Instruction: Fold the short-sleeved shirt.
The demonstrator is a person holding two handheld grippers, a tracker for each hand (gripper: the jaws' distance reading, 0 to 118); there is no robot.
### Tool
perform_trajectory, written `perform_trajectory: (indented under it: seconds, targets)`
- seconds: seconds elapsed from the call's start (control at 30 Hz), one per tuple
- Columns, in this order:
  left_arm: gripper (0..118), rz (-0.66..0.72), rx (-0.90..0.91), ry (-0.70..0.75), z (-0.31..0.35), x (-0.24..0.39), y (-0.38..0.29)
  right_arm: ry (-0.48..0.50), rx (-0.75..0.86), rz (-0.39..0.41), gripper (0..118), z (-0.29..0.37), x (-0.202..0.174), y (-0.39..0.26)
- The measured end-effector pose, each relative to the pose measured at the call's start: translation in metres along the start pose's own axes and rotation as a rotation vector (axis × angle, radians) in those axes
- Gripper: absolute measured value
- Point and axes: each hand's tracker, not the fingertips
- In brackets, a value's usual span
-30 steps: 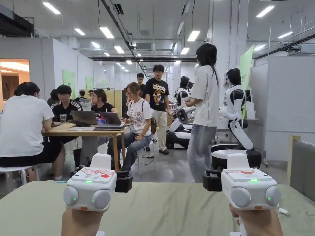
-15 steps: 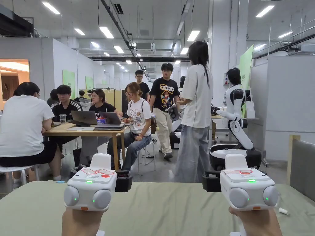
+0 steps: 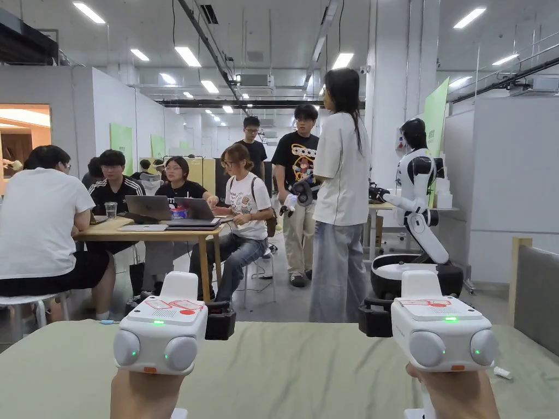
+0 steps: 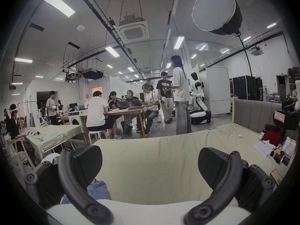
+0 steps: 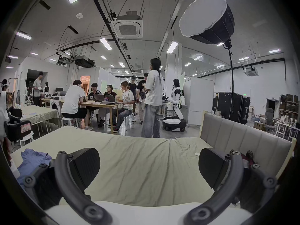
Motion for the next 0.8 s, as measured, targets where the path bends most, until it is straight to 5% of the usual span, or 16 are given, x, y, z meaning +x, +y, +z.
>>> perform_trajectory:
  seconds: [0.8]
  targets:
    - [118,0.003,0.001,-0.003,0.005,0.005,0.005,-0.003,0.012,-0.003,118,-0.004,0.006,-0.002]
